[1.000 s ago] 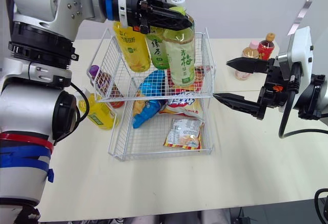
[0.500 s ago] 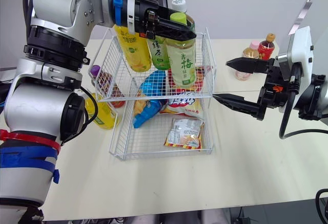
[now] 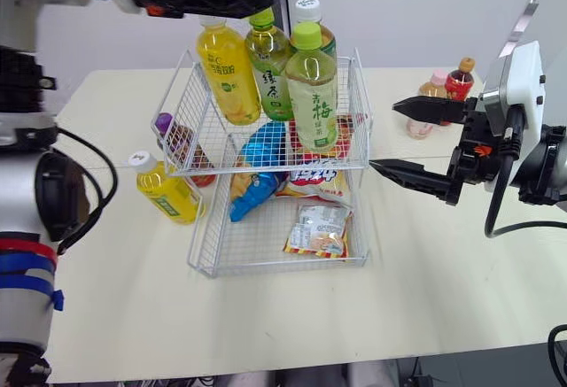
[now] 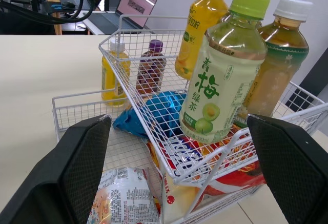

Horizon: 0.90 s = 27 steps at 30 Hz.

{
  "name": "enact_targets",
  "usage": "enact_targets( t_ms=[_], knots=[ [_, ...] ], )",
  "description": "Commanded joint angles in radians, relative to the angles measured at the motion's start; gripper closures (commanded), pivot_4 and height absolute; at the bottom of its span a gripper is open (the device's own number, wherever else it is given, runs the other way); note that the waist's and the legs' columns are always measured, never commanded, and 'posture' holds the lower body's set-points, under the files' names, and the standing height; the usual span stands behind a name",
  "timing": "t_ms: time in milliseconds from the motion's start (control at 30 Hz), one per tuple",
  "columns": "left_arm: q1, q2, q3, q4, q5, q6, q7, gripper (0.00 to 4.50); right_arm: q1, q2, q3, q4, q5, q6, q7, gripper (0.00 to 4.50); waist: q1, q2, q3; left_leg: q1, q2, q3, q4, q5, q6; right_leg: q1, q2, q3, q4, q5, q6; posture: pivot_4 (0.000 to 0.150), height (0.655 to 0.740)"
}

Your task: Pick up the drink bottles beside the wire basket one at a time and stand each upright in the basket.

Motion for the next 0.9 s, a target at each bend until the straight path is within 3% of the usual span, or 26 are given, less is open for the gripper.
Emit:
enact_targets(
  t_ms=[33,167,333,467,667,900],
  knots=[
    [0.083,0.100,0.055,-0.147,-0.021,0.009,0.017,0.02,-0.043,-0.013,0.010,0.007,-0.001,-0.033,0.033,0.00,-0.001,0.000,0.000,0.000,0.000,0.000,0.000,0.000,0.000,0.000,0.000,0.000,0.000,0.000,0.000,0.150,0.7308],
    [0.236,0.249,0.182,-0.267,-0.054,0.091,0.099,0.02,-0.082,-0.001,0.070,0.024,-0.009,-0.052,0.081,0.00,-0.007,0.001,0.000,0.000,0.001,0.000,0.001,0.000,0.000,0.000,0.000,0.001,0.001,0.000,0.000,0.150,0.7308],
    [0.410,0.360,0.386,-0.391,-0.127,0.207,0.193,0.02,-0.102,0.014,0.111,0.038,-0.021,-0.069,0.108,0.00,-0.002,0.001,0.000,0.000,0.001,-0.001,0.001,0.000,0.000,0.000,0.001,0.000,0.000,0.000,0.000,0.150,0.7308],
    [0.747,0.428,0.643,-0.497,-0.083,0.146,0.222,0.02,-0.116,0.038,0.152,0.046,-0.044,-0.094,0.133,0.00,-0.002,0.002,-0.001,0.001,0.001,0.000,0.003,0.000,0.000,0.001,0.000,0.000,0.001,0.000,0.000,0.150,0.7308],
    [1.143,0.346,0.944,-0.582,-0.058,0.032,0.254,0.02,-0.124,0.086,0.184,0.058,-0.068,-0.135,0.157,0.00,0.006,0.001,-0.001,0.001,0.002,0.000,0.004,0.000,0.000,0.001,-0.003,0.000,0.002,0.001,-0.001,0.150,0.7308],
    [1.424,0.217,1.108,-0.667,-0.089,-0.025,0.309,0.02,-0.118,0.120,0.203,0.049,-0.096,-0.154,0.155,0.00,0.020,0.001,-0.001,0.001,0.002,0.001,0.006,0.000,0.000,0.002,-0.005,0.000,0.000,0.002,-0.002,0.150,0.7308]
  ],
)
